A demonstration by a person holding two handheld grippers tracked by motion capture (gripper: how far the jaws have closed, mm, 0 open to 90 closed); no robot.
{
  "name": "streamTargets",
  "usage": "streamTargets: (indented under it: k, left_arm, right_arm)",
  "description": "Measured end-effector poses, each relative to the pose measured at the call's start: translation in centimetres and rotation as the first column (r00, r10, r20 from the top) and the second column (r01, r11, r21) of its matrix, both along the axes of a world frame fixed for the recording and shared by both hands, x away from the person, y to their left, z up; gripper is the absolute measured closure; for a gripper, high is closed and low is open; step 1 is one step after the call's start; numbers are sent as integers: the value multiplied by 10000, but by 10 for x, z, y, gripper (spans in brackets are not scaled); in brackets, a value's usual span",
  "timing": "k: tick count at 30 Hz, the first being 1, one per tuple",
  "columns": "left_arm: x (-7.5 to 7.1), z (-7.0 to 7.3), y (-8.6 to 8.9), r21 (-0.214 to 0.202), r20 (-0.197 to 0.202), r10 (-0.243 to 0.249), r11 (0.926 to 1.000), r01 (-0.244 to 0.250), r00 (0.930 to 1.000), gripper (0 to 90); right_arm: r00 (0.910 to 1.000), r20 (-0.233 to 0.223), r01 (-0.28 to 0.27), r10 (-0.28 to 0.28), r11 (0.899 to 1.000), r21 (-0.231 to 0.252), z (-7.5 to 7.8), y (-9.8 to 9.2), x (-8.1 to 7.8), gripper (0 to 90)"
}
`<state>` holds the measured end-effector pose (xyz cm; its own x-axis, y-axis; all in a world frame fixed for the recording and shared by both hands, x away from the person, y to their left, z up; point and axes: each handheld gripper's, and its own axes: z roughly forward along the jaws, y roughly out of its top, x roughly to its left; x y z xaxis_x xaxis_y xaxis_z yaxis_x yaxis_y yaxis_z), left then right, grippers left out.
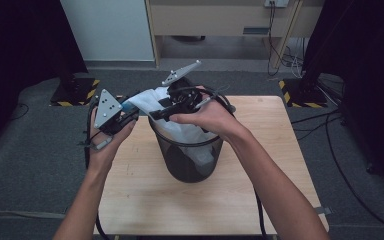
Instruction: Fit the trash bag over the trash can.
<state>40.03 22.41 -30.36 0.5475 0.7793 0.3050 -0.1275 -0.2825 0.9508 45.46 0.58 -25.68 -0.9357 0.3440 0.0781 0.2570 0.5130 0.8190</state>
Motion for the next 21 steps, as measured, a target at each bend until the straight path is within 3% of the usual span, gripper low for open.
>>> streamTargets:
  k: [3, 4, 5, 6, 10, 17, 21]
  left_arm:
    - [0, -1, 0, 23, -31, -25, 10000, 25, 10000, 658]
    - [0, -1, 0, 23, -31, -25, 10000, 25, 10000, 645]
    - [-1, -2, 1, 14, 2, -25, 10000, 25, 10000, 630]
    - [-1, -3, 1, 18, 32, -12, 10000, 12, 10000, 609]
    - [-2, -6, 0, 8, 15, -234, 9997, 234, 9997, 500]
    - [-8, -13, -8, 256, -99, -583, 9980, 586, 9982, 461]
    - [-7, -17, -11, 384, -160, -598, 9974, 604, 9981, 439]
  right_arm:
    - [9998, -185, 104, -106, 9999, -112, -1, -2, 4, 791]
    - [9998, -185, 104, -106, 9999, -112, -1, -2, 4, 791]
    - [9993, -315, 171, -175, 9997, -145, -3, -5, 7, 874]
    - [9988, -405, 281, -287, 9995, -161, -3, -7, 8, 891]
    - [9961, -543, 690, -696, 9975, -127, -3, -20, 15, 900]
    - [9943, -562, 903, -902, 9959, -17, -2, -35, 18, 900]
    - [9911, -796, 1082, -1066, 9940, 167, -2, -40, 20, 900]
